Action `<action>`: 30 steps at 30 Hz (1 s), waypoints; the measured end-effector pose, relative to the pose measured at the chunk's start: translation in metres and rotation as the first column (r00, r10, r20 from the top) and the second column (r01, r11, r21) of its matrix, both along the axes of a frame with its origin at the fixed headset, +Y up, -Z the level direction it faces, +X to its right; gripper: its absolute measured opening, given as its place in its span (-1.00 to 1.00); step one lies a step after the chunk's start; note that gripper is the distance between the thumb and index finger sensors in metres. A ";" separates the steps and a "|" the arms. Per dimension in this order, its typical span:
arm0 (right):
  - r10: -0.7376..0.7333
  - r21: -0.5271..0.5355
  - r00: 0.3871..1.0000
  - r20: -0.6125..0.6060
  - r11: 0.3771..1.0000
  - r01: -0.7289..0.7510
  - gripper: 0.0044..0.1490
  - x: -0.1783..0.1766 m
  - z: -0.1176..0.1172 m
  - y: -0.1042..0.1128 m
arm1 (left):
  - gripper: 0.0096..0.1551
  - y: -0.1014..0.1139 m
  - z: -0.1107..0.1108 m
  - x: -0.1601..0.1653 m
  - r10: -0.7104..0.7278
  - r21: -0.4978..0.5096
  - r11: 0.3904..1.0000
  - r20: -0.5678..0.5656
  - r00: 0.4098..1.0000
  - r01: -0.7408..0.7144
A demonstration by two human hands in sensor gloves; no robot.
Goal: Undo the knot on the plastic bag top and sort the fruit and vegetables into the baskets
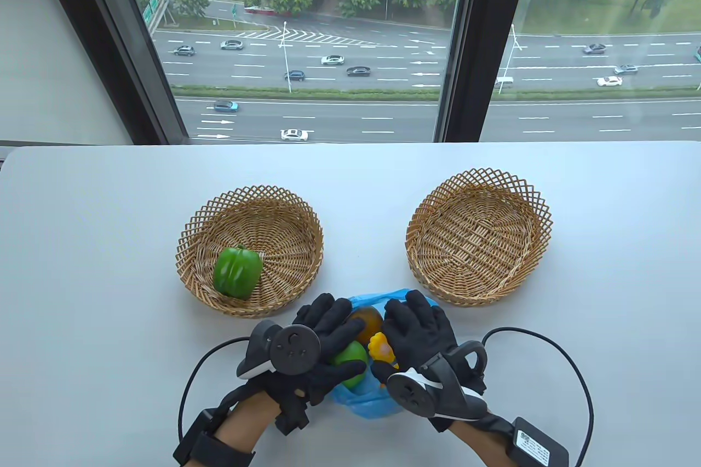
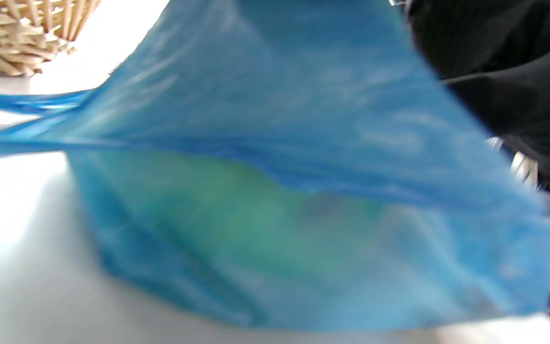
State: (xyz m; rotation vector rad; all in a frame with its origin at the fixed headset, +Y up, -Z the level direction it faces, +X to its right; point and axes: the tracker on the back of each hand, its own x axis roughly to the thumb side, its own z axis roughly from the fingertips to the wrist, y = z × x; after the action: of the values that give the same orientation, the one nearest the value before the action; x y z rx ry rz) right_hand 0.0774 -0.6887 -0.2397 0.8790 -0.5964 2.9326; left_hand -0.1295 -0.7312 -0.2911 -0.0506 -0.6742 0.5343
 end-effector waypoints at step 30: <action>-0.010 0.287 0.991 -0.137 0.957 0.049 0.02 -0.004 0.027 0.008 | -0.20 0.012 0.003 -0.007 0.380 -0.057 0.922 -0.054 0.923 -0.383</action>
State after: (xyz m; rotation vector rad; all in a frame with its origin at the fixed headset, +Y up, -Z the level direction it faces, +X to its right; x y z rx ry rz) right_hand 0.0735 -0.6802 -0.2124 1.0702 -1.0376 2.7730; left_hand -0.1367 -0.7194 -0.2878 0.0315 -0.6276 0.9325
